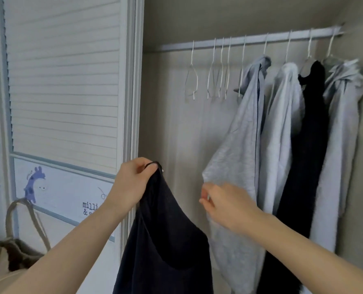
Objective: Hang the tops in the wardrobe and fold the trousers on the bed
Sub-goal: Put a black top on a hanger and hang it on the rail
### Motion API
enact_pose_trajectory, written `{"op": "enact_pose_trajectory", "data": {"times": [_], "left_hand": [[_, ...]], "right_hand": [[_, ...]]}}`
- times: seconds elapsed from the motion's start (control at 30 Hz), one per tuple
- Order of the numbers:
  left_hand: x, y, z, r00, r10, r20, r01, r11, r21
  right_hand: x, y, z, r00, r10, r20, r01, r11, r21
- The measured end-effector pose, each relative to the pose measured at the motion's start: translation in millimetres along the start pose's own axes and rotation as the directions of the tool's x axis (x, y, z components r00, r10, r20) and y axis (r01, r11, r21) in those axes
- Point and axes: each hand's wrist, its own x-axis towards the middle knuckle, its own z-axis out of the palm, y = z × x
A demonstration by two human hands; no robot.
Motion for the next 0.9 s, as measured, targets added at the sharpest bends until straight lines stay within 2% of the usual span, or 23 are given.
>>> {"op": "enact_pose_trajectory", "data": {"times": [0.23,0.3,0.37,0.43,0.5,0.53,0.63,0.77,0.9], "left_hand": [[47,-3,21,0.997,0.074,0.012,-0.075,0.989,0.124],[60,-4,27,0.996,0.086,0.010,-0.087,0.984,0.155],[74,-5,31,0.995,0.097,0.000,-0.096,0.980,0.174],[89,-5,33,0.995,0.100,-0.017,-0.095,0.975,0.199],[104,-4,36,0.994,0.104,-0.032,-0.095,0.971,0.221],[114,-3,39,0.993,0.112,-0.034,-0.101,0.967,0.233],[135,0,42,0.991,0.130,-0.040,-0.118,0.967,0.224],[159,3,53,0.985,0.159,-0.069,-0.139,0.962,0.234],[175,4,63,0.978,0.190,-0.081,-0.163,0.952,0.260]], "right_hand": [[100,14,-69,0.941,-0.020,-0.339,0.023,1.000,0.004],[131,21,-91,0.885,-0.038,-0.464,0.042,0.999,-0.002],[162,30,-115,0.797,-0.081,-0.598,0.055,0.997,-0.061],[192,40,-139,0.727,-0.124,-0.676,0.018,0.987,-0.162],[221,55,-162,0.688,-0.130,-0.714,-0.061,0.970,-0.236],[236,64,-171,0.684,-0.120,-0.720,-0.110,0.958,-0.264],[265,84,-190,0.730,-0.014,-0.683,-0.246,0.927,-0.282],[298,114,-201,0.761,0.289,-0.581,-0.426,0.898,-0.112],[316,131,-199,0.843,0.364,-0.395,-0.449,0.881,-0.147]]}}
